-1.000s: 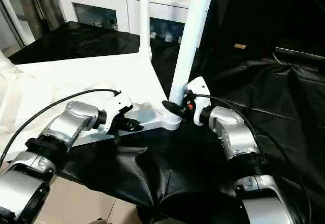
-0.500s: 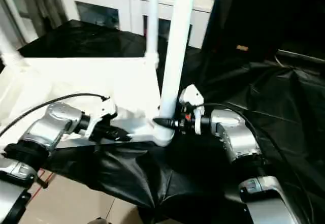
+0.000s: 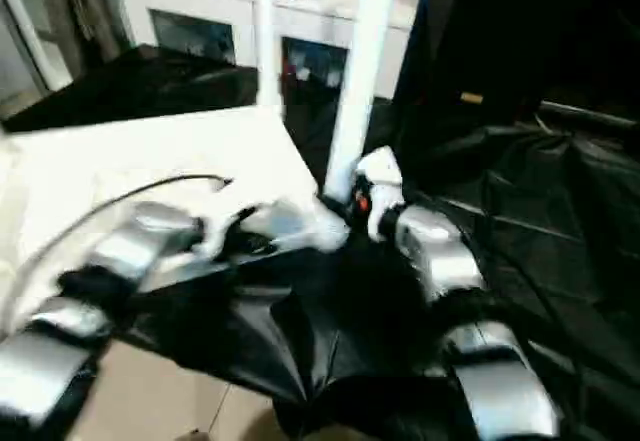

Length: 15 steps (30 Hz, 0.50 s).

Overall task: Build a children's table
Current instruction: Rotate leg to tighten

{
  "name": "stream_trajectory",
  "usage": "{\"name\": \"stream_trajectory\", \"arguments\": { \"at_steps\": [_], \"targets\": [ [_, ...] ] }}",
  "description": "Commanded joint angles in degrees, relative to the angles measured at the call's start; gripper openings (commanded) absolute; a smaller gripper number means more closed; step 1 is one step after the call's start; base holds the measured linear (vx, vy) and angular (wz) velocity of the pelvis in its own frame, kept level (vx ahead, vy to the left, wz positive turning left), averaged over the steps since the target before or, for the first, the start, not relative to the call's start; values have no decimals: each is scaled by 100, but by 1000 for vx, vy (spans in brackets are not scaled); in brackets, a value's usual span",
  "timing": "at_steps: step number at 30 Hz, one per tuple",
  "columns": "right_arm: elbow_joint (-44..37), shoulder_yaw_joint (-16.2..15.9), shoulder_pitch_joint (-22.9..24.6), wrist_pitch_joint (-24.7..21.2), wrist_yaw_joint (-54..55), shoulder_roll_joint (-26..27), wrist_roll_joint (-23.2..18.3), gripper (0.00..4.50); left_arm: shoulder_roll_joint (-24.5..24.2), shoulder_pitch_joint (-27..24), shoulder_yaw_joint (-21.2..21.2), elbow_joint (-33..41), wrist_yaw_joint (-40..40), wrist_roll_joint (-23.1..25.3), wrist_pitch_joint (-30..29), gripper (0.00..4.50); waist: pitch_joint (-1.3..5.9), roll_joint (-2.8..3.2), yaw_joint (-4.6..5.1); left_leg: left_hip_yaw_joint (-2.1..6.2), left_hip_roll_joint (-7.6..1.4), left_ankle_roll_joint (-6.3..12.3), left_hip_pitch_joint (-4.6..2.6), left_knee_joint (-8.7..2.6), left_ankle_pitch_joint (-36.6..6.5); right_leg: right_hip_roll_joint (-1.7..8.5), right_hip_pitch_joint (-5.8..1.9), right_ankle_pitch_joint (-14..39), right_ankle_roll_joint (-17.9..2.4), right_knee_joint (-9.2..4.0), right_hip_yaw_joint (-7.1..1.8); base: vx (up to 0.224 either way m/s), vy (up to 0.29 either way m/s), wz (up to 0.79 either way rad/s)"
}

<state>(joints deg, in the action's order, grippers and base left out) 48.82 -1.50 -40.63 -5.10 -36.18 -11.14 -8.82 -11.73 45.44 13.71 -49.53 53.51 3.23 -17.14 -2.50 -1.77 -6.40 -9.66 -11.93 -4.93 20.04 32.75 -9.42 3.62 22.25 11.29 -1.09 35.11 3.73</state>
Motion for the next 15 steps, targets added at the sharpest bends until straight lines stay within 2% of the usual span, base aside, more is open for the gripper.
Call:
{"name": "stream_trajectory", "arguments": {
  "at_steps": [1,3,9,12,15],
  "targets": [
    [952,-113,180,-612,504,250,189,186,385,476,-281,257,-649,-112,-112,0,286,77,0,40,-123,-90,-57,-402,-1775,465,-191,1868,-1020,-537,-262,0,0,0],
    [1206,-35,32,-660,728,374,162,186,634,497,-227,256,-877,-74,-238,0,295,73,5,28,-127,-97,-83,-397,-1782,447,-184,1646,-1101,-518,-264,0,0,0],
    [1523,51,-176,-669,769,507,223,186,781,438,-114,236,-882,-55,-250,0,317,60,-16,16,-112,50,-30,-385,-1452,435,-247,995,-1197,-468,-259,0,0,0],
    [1661,29,-279,-592,774,524,292,186,714,433,-128,242,-885,-31,-284,0,289,53,-5,22,-115,21,-43,-409,-1709,455,-233,1543,-1095,-525,-253,0,0,0],
    [1740,13,-323,-548,761,529,358,186,697,443,-142,231,-924,-20,-300,0,278,63,9,38,-125,-18,-53,-427,-1853,460,-211,1852,-1001,-553,-254,0,0,0]
  ]
}}
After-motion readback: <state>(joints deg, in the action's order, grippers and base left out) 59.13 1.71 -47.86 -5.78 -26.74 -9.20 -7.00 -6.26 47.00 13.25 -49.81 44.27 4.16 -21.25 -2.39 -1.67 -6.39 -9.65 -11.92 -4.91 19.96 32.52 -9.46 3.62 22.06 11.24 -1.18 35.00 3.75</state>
